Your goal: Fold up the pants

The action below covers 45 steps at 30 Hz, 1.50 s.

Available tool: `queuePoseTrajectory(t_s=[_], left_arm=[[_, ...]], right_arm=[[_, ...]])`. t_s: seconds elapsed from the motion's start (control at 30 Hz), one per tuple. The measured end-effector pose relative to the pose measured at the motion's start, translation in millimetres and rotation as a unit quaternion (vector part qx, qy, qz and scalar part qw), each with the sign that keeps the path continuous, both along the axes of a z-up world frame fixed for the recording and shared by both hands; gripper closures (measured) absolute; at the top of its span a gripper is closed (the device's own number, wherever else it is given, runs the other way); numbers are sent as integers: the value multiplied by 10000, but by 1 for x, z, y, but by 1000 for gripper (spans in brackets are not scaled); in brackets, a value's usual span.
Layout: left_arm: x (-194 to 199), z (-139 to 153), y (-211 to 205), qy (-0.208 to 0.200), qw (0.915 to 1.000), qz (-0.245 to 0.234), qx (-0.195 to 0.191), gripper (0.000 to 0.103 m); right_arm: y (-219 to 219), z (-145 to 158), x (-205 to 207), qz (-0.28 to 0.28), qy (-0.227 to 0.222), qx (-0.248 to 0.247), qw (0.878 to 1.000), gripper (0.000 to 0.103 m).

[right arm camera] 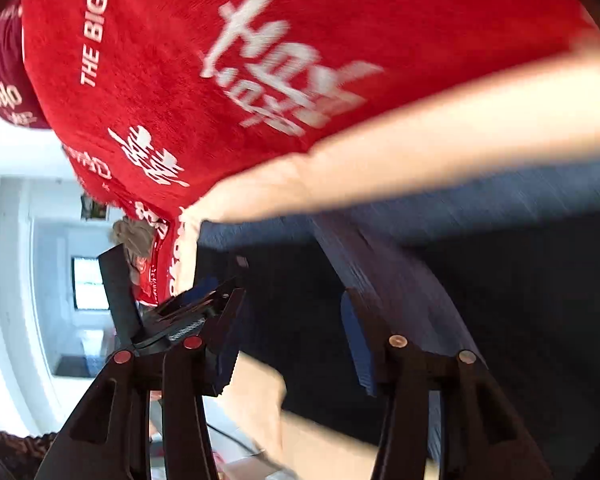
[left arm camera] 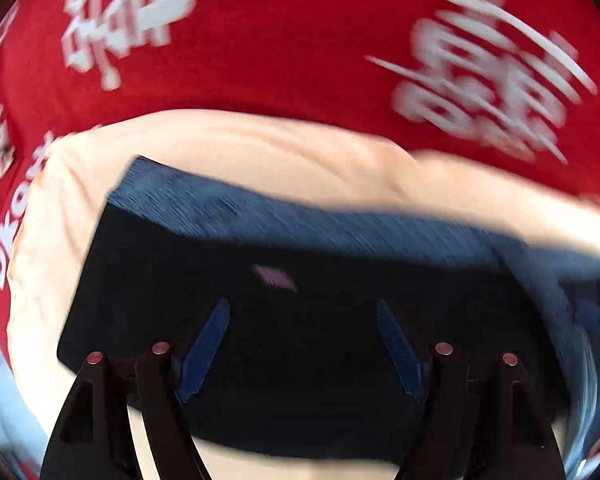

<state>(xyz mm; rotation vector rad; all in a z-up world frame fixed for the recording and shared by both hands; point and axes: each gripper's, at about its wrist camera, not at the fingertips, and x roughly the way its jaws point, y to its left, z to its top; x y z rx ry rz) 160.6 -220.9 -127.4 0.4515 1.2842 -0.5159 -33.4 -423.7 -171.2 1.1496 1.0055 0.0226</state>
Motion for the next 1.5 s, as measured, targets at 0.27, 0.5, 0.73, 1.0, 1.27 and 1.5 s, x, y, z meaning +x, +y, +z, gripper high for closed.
queuePoseTrajectory(t_s=[0.27, 0.5, 0.73, 1.0, 1.27, 1.5], left_arm=[[-141, 8, -56, 1045, 9797, -1654, -437, 26], [-233, 11, -118, 1780, 9516, -2338, -901, 26], [-253, -7, -145, 2042, 9383, -2645, -886, 26], [-275, -22, -145, 2126, 9433, -2477, -601, 26], [-281, -15, -167, 2440, 9423, -2060, -1008, 73], [-252, 46, -207, 1878, 9473, -2012, -1640, 73]], right_arm=[[1, 17, -218, -1863, 899, -256, 9780, 51], [37, 7, -379, -3641, 1572, -237, 9177, 51], [37, -13, -407, -3579, 1690, -458, 9172, 51], [15, -15, -390, -2864, 1281, -330, 9489, 71], [-32, 35, -366, -2319, 816, -217, 9691, 97], [-149, 107, -298, -1885, 328, -1325, 9726, 98]])
